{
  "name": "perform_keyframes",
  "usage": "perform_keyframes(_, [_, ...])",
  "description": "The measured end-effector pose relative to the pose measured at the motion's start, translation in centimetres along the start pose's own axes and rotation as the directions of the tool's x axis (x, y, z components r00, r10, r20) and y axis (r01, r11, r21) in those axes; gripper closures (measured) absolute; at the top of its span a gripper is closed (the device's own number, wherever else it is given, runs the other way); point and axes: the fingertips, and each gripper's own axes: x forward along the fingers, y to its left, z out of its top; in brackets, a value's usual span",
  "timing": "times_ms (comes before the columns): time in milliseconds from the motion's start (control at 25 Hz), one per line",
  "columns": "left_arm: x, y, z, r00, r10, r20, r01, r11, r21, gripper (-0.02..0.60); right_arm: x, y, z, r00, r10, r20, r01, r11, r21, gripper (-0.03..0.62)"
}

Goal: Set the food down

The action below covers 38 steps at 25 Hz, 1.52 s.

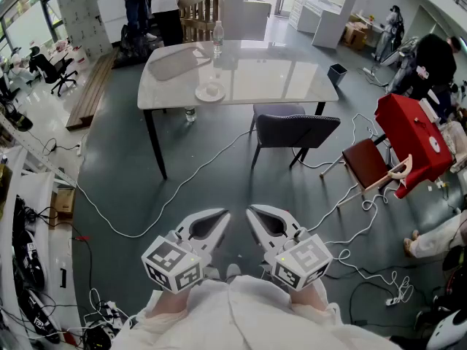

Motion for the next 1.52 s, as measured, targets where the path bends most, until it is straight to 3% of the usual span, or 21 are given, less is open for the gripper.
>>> perform_keyframes(1000, [0.3,0.0,-0.2,1.000,0.026,0.010,-0.026,1.000,-0.013,0.558,0.4,0.5,-0.5,0.999,0.038,-0.012,-0.038,0.999,-0.011,0.592])
perform_keyframes(1520, [2.7,-0.2,-1.7,0.998,0.055,0.003,-0.055,0.997,-0.057,0.558,-0.5,-2.2,-1.8,0.998,0.064,-0.018,-0.063,0.995,0.079,0.592])
